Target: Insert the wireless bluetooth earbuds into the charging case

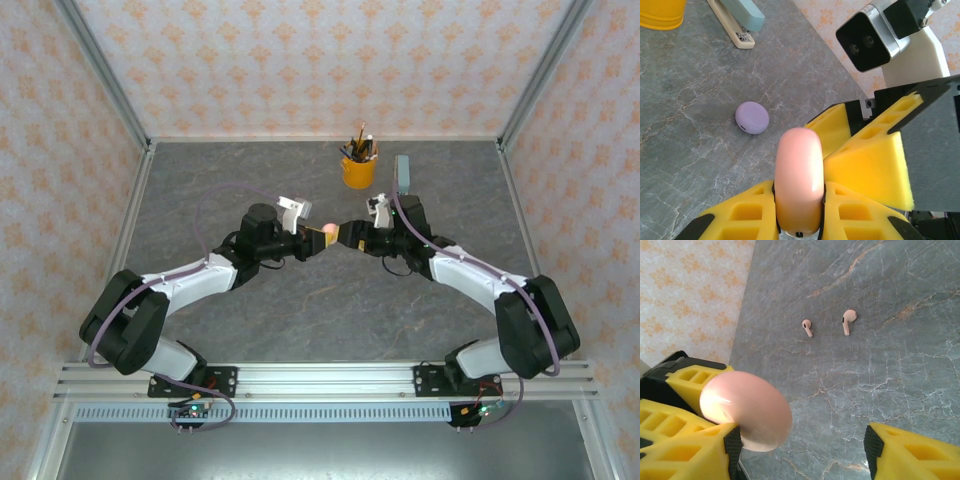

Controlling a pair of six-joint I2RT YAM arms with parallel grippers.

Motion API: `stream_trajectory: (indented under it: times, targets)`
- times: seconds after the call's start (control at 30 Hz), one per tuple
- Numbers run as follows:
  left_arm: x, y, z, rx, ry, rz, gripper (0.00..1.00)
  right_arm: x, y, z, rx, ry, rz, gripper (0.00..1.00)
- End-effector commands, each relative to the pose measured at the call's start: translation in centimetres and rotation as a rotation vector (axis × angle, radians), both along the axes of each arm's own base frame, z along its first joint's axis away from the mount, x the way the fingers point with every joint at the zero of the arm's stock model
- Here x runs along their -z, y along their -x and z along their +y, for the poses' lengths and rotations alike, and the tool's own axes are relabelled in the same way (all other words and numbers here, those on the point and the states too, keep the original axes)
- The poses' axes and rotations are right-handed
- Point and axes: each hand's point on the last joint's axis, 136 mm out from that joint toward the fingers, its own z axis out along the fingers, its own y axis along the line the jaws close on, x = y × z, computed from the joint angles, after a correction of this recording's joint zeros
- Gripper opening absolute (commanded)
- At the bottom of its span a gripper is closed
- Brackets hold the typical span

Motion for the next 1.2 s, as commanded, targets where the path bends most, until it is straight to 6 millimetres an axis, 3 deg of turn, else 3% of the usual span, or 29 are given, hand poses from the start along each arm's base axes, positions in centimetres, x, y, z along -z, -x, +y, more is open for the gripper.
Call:
stream_trajectory:
  times: [0.0, 0.4, 0.8, 1.17]
  targets:
    - [-2.0, 0.2, -0.7, 0.042, 0.022, -0.049, 0.06, -1.1, -1.4, 0.5, 0.005, 0.004, -0.069, 0.65]
    - [-3.1, 1.3, -0.3, 0.058, 0.037, -0.070, 0.06, 2.2, -4.7, -2.8, 0.180, 0.039, 0.019, 0.57]
    - [-3.1, 0.7, -0.2, 0.026, 0.042, -0.090, 0.05, -0.9, -3.6, -4.6, 0.327, -0.045, 0.081, 0.60]
    - [-4.3, 0.8, -0.8, 0.058, 0.087, -0.105, 0.05, -2.7, -1.7, -3.3, 0.172, -0.086, -0.022, 0.60]
